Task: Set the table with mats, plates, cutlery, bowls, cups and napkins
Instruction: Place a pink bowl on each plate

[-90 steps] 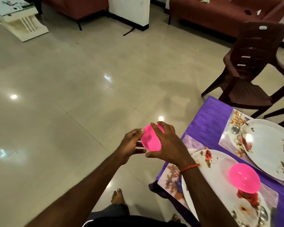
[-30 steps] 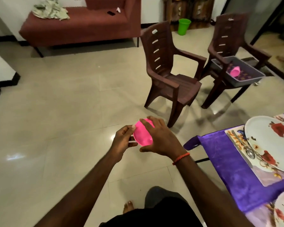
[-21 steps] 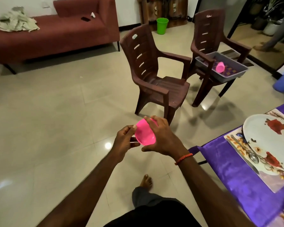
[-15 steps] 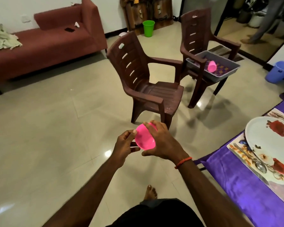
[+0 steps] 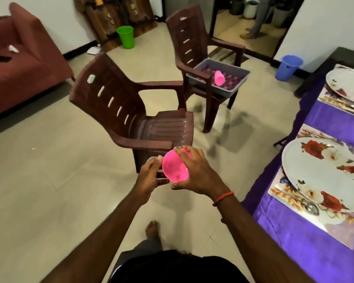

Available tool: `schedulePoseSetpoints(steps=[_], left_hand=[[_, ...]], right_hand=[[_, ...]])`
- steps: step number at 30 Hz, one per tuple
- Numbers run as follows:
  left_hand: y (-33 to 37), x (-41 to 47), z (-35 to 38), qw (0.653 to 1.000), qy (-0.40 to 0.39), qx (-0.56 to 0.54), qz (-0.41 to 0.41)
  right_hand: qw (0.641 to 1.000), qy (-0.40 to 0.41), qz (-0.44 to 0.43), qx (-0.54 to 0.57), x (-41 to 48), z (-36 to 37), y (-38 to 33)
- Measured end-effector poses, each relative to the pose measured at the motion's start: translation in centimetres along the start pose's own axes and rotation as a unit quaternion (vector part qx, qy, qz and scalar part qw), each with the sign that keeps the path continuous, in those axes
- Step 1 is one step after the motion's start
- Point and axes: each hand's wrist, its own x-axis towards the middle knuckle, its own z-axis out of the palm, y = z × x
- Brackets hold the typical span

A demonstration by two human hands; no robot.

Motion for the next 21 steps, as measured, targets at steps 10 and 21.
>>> schedulePoseSetpoints(steps=[10,21], left_hand=[[5.5,12.5,2.7,0.988,-0.149,0.018,-0.033],[8.3,22.1,9.5,0.948,-0.307,0.065,-0.055]], right_hand=[[0.986,0.085,0.147,-0.001,6.7,-2.3,3.4],[0.936,0.173,0.307,-0.017,7.9,-5.4,5.7]])
